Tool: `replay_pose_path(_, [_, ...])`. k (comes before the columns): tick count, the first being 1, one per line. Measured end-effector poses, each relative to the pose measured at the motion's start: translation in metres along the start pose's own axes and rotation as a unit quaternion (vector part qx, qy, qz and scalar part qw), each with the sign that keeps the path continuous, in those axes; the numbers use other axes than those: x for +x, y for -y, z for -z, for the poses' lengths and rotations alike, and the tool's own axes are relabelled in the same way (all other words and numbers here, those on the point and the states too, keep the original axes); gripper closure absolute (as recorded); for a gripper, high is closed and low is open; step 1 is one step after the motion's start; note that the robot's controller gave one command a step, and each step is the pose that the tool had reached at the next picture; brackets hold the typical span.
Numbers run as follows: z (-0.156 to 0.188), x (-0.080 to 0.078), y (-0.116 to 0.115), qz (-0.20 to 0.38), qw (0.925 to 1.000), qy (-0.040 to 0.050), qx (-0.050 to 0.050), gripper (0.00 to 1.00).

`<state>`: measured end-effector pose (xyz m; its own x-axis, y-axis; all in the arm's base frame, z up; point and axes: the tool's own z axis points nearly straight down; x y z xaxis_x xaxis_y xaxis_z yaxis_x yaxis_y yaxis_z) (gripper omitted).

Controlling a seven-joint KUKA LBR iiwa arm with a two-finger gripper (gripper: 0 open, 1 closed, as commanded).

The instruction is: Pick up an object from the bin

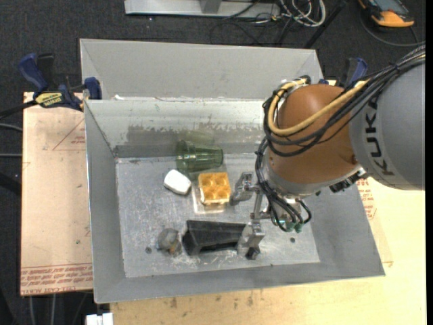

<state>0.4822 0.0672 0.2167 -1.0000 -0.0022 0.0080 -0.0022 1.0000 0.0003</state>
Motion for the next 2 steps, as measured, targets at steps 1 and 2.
replay_pose_path(1, [0.004,-0.002,0.000,-0.001,1.0000,0.0039,0.000,0.00])
replay_pose_path(2, [-0.014,-0.009,-0.007,0.034,0.9994,0.0075,0.000,0.00])
